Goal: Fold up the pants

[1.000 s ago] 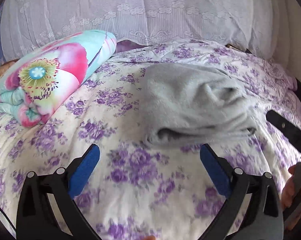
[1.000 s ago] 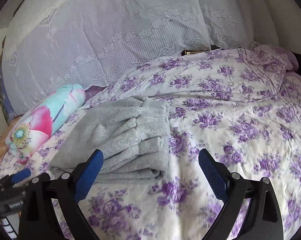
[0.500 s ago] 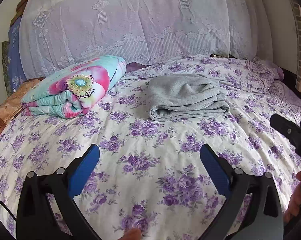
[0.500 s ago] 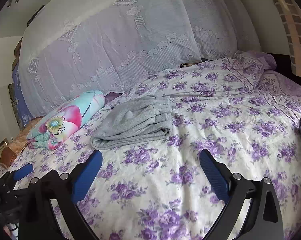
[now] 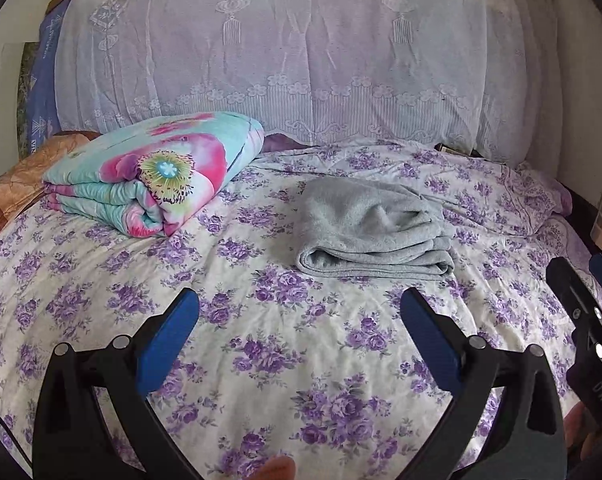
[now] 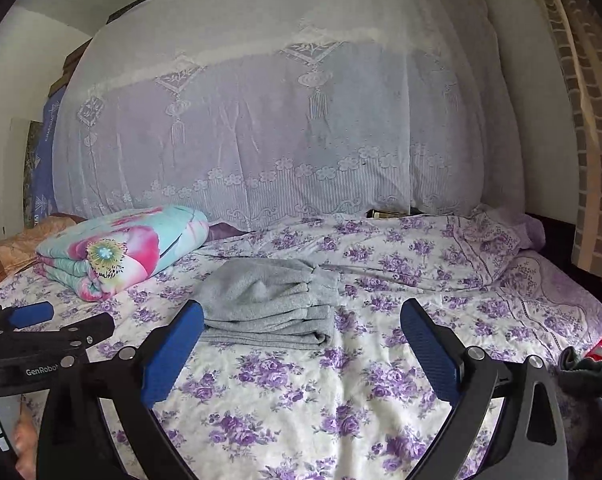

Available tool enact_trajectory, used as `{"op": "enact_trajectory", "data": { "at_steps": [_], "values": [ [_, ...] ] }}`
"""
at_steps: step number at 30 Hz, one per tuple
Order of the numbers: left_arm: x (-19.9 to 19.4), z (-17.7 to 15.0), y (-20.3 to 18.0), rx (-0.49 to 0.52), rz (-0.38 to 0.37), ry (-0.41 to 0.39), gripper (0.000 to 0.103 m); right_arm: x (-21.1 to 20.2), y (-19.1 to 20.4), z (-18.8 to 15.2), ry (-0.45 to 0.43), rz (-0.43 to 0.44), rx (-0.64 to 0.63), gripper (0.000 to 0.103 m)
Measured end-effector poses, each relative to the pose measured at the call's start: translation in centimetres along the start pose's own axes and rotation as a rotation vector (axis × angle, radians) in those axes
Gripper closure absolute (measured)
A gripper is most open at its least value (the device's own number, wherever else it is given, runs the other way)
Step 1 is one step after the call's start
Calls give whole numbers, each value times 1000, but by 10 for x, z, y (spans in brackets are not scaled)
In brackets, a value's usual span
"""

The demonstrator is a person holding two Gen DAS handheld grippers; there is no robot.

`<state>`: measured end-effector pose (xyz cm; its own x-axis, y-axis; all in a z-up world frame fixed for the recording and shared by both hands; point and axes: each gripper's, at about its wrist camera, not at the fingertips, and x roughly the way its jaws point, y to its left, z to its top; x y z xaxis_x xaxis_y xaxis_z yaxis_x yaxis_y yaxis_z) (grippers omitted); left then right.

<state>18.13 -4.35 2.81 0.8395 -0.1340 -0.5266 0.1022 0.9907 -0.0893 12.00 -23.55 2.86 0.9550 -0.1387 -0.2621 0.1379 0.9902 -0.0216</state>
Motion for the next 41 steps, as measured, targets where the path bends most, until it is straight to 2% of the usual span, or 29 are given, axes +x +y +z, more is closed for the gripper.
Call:
{"op": "enact_trajectory", "data": {
  "at_steps": [5, 12, 27, 33, 41],
  "values": [
    [2, -7, -12, 69, 9, -12, 5, 7, -3, -5, 7, 4, 14, 4],
    [12, -14, -15, 117, 11, 9, 5, 17, -7, -17, 54, 14, 56, 4],
    [2, -15, -11, 95, -49, -10, 5, 11, -6, -18, 50, 24, 57, 4],
    [-5, -19, -21, 154, 2, -58, 5, 11, -7, -17, 48, 22, 62, 4],
    [4, -20, -17, 123, -48, 15, 5, 10, -7, -18, 47, 20, 62, 4]
  ]
}}
